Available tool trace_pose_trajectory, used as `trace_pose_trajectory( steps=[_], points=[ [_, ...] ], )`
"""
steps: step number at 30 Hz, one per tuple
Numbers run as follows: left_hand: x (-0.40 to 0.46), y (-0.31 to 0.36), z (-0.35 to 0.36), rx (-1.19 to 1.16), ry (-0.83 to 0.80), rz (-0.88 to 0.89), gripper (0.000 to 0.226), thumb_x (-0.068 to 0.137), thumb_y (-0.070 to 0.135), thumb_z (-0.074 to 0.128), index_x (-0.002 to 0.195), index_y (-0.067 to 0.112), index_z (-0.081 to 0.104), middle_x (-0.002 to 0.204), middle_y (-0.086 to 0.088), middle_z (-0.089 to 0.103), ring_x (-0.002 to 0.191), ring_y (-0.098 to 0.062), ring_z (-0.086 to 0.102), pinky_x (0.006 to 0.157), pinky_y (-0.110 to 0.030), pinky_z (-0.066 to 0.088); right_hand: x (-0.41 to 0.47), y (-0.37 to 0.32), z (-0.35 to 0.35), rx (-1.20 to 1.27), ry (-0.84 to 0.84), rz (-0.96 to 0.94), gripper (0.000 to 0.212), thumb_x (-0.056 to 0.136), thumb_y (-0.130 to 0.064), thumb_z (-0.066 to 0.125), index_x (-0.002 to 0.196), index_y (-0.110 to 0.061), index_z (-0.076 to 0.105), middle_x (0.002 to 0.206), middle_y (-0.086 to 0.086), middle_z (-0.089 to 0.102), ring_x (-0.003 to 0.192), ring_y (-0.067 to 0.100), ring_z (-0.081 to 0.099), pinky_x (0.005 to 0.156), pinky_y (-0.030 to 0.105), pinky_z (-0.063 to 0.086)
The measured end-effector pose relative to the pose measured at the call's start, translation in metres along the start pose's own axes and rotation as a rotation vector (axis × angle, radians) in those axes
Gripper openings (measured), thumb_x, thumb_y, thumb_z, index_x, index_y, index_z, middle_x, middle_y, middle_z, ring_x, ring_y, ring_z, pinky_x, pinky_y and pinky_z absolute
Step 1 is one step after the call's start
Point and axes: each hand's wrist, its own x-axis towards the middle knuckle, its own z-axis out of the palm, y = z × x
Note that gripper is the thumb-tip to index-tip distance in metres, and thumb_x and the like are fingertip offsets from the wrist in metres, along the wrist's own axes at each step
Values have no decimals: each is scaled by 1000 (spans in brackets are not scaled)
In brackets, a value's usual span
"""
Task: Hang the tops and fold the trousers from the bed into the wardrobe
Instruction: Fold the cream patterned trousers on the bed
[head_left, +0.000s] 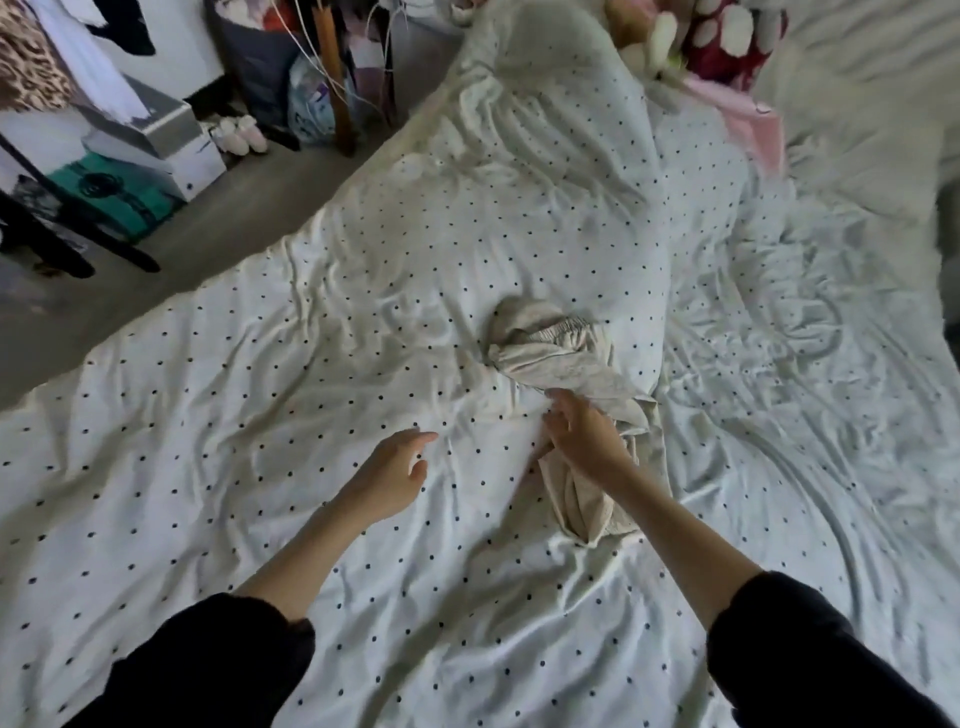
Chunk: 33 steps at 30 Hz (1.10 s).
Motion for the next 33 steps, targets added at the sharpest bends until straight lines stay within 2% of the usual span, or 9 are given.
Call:
trace_pose_trajectory(
  steps=[5, 10, 15, 18, 20, 23, 26, 28, 33],
  points=[
    [68, -29, 19, 378, 20, -26, 57, 101, 29, 33, 150, 25, 4, 158, -4, -8, 144, -28, -9, 113, -49, 5, 81, 24, 4, -248, 65, -25, 49, 99, -33, 38, 145, -20, 29, 150, 5, 31, 139, 25, 23, 110, 47, 28],
    [90, -41, 36, 496, -109, -95, 58, 99, 39, 27, 147, 37, -5, 153, 0, -27, 140, -27, -26, 112, -53, -5, 145, 37, -3, -355, 169, -37, 42, 102, -26, 30, 143, -22, 31, 156, 1, 20, 143, 23, 13, 108, 52, 27],
    [97, -37, 31, 477, -222, -147, 60, 99, 41, 27, 147, 37, -9, 151, 0, -33, 138, -24, -32, 111, -54, -11, 148, 45, -2, -526, 151, -8, 39, 94, -15, 46, 133, -13, 45, 128, 11, 52, 122, 31, 38, 95, 42, 32],
    [100, -36, 25, 443, -249, -160, 59, 98, 41, 32, 148, 37, 2, 155, -1, -22, 141, -25, -23, 111, -58, -3, 127, 47, 0, -598, 278, -19, 30, 89, -11, 50, 119, -10, 55, 114, 8, 59, 111, 29, 42, 87, 39, 29],
    [101, -28, 19, 325, -157, -138, 59, 92, 46, 35, 147, 30, 22, 157, -5, 5, 144, -26, 2, 113, -57, 11, 108, 51, -7, -602, 334, -55, 28, 87, -14, 54, 114, -10, 59, 114, 7, 59, 110, 28, 42, 86, 38, 28],
    [97, 21, 14, 65, 124, 114, 61, 89, 31, 54, 144, 16, 32, 147, -10, 32, 135, -27, 29, 108, -46, 30, 73, 52, -26, -481, 328, -106, 34, 86, -22, 63, 119, -14, 61, 127, 8, 52, 123, 29, 36, 95, 42, 32],
    [95, 88, 13, 124, 164, 402, 71, 85, 22, 65, 146, 17, 28, 152, -9, 23, 139, -26, 24, 109, -43, 29, 42, 47, -44, -301, 263, -154, 39, 82, -16, 69, 120, -15, 63, 142, 13, 40, 132, 34, 32, 104, 45, 34],
    [96, 117, 16, 177, 151, 497, 69, 81, 23, 69, 141, 18, 37, 146, -7, 36, 132, -28, 35, 105, -45, 34, 23, 44, -57, -211, 228, -163, 37, 81, -13, 70, 117, -10, 64, 148, 15, 34, 128, 34, 40, 103, 43, 37],
    [65, 144, 12, 224, 41, 336, 35, 83, 24, 66, 116, 14, 60, 102, -2, 66, 96, -24, 62, 74, -28, 46, -33, 63, -91, -168, 112, -156, 35, 81, -13, 70, 113, -2, 63, 140, 15, 45, 129, 26, 43, 107, 35, 38]
  ],
)
